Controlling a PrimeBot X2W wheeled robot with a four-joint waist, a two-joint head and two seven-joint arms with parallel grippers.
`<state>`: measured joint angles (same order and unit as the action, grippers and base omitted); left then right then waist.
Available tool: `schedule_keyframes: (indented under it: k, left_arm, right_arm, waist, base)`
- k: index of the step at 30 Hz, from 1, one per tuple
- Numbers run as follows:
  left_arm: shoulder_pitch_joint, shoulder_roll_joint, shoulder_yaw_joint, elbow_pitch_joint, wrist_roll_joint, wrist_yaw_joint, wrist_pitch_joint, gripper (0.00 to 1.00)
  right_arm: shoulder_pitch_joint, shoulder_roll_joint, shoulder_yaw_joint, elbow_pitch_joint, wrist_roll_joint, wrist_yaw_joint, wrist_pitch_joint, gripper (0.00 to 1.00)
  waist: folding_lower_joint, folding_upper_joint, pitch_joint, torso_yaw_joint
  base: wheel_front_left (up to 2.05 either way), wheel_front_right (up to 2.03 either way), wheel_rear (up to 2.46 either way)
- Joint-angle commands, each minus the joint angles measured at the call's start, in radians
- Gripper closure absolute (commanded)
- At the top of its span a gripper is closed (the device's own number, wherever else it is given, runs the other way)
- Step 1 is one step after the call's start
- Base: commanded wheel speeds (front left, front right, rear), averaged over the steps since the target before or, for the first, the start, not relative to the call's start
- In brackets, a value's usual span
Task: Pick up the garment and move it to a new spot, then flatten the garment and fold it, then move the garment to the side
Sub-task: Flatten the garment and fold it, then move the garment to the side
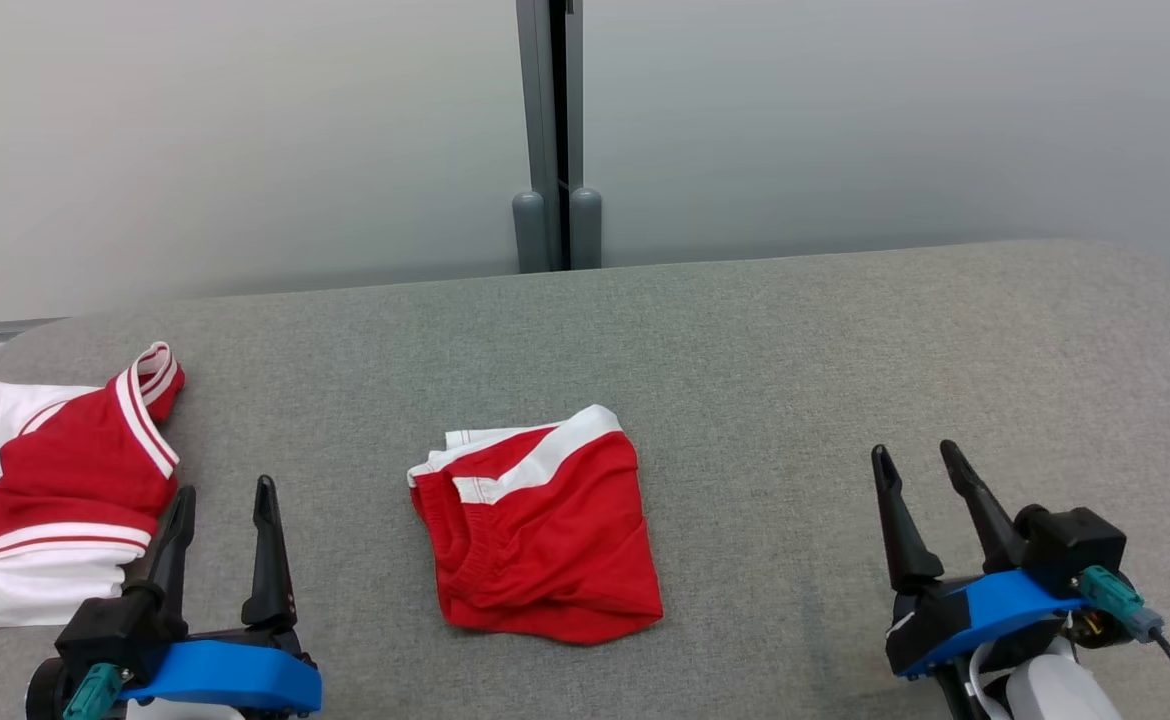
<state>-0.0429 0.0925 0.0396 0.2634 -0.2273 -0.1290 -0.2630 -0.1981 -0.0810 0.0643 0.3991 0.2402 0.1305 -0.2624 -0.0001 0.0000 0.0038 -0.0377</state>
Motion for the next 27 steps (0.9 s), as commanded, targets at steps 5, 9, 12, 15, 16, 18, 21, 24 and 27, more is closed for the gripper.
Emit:
schedule_keyframes:
  k: [5,9,12,15,16,18,21,24,27]
  left_arm:
    - [-0.011,-0.007,-0.013,0.002,0.01,-0.002,-0.003,0.0]
    - [-0.022,-0.013,-0.026,0.004,0.005,-0.002,-0.003,0.0]
    - [-0.031,-0.016,-0.035,0.005,0.003,-0.002,-0.003,0.0]
    - [-0.039,-0.018,-0.04,0.008,0.0,-0.002,-0.003,0.0]
    - [-0.041,-0.019,-0.041,0.009,-0.001,-0.002,-0.003,0.0]
    - [-0.046,-0.02,-0.045,0.01,-0.003,-0.002,-0.003,0.0]
    - [-0.052,-0.023,-0.048,0.011,-0.001,-0.002,-0.003,0.0]
    - [-0.055,-0.024,-0.048,0.013,-0.001,-0.002,-0.003,0.0]
    - [-0.056,-0.026,-0.048,0.013,0.0,-0.002,-0.003,0.0]
  right_arm:
    - [-0.038,0.006,0.041,0.069,0.005,0.0,0.008,0.0]
    - [-0.098,0.009,0.105,0.142,0.035,0.0,0.063,0.0]
    - [-0.16,0.011,0.153,0.215,0.077,0.0,0.125,0.0]
    - [-0.229,0.016,0.192,0.3,0.135,0.0,0.193,0.0]
    - [-0.251,0.018,0.205,0.33,0.149,0.0,0.214,0.0]
    - [-0.296,0.019,0.206,0.393,0.186,0.0,0.248,0.0]
    - [-0.351,0.024,0.202,0.489,0.251,0.0,0.322,0.0]
    - [-0.399,0.027,0.193,0.596,0.295,0.0,0.437,0.0]
    - [-0.431,0.029,0.194,0.671,0.342,0.0,0.549,0.0]
  waist:
    - [0.0001,0.0,0.01,0.023]
    - [0.0001,0.0,0.025,0.058]
    - [0.0001,0.0,0.04,0.093]
    - [0.0001,0.0,0.053,0.131]
    - [0.0001,0.0,0.056,0.144]
    - [0.0001,0.0,0.064,0.171]
    - [0.0001,0.0,0.076,0.211]
    - [0.0001,0.0,0.085,0.242]
    - [0.0001,0.0,0.09,0.262]
  base:
    - [0.0,0.0,0.0]
    - [0.0,0.0,0.0]
    - [0.0,0.0,0.0]
    - [0.0,0.0,0.0]
    - [0.0,0.0,0.0]
    - [0.0,0.0,0.0]
    - [0.0,0.0,0.0]
    - [0.0,0.0,0.0]
    - [0.0,0.0,0.0]
